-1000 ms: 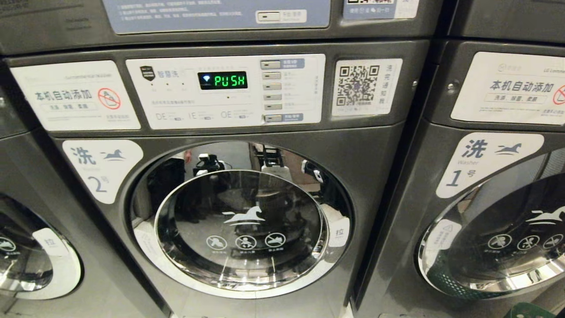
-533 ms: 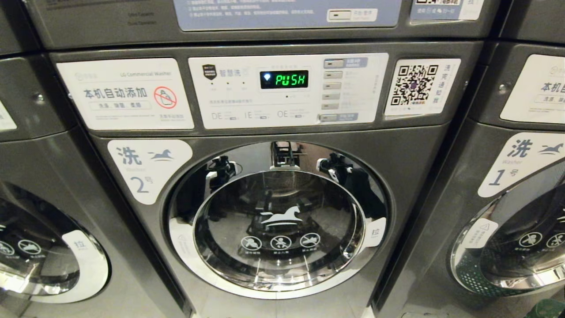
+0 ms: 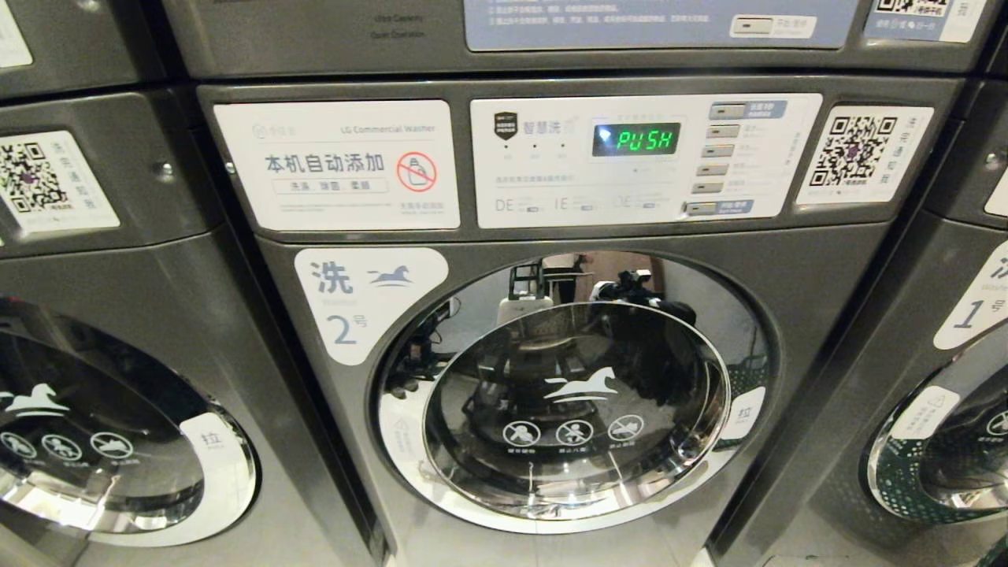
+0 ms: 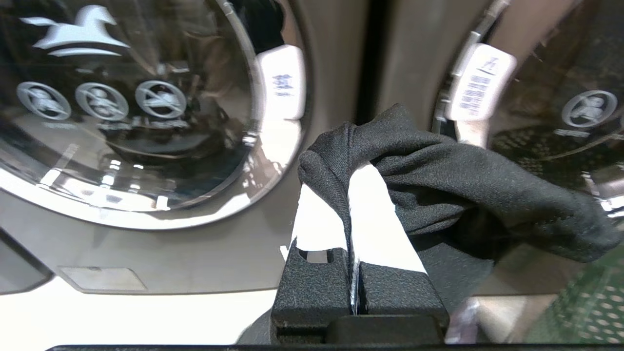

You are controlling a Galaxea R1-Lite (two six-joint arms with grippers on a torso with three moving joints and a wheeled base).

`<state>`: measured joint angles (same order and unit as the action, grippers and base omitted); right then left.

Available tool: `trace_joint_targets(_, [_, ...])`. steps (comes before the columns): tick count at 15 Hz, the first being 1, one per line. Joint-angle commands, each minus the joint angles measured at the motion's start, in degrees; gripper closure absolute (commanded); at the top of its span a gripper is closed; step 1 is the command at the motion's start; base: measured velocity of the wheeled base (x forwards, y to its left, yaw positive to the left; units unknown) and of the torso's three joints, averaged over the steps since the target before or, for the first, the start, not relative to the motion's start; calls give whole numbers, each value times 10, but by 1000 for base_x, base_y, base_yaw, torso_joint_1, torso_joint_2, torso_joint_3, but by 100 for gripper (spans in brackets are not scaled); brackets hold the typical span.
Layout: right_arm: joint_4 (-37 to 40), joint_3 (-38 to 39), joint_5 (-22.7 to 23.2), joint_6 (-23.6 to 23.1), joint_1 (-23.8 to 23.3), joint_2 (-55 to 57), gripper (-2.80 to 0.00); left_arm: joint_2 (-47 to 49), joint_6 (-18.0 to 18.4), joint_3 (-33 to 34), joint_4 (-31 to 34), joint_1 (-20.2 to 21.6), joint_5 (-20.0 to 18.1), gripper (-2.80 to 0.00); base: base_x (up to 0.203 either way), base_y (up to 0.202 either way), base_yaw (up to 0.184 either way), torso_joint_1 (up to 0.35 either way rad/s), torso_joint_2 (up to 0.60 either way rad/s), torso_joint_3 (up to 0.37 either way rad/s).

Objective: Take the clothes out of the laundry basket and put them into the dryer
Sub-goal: Put the clothes in the dryer

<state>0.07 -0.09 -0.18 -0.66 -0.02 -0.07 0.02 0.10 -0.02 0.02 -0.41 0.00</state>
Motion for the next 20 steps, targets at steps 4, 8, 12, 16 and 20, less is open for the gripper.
trace_joint_targets(4, [0,0,1,0,0,0,0,0,0,0,0,0,0,0,0,194,-1,0,5,2])
trace_joint_targets(8, [0,0,1,0,0,0,0,0,0,0,0,1,0,0,0,195,-1,4,3,3])
trace_joint_targets(12, [0,0,0,0,-1,0,0,0,0,0,0,0,0,0,0,190,-2,0,2,5])
trace_joint_targets(16, [0,0,0,0,0,0,0,0,0,-1,0,1,0,0,0,43,0,4,1,1])
trace_joint_targets(20, [0,0,0,0,0,0,0,0,0,0,0,1,1,0,70,1,1,1,0,1])
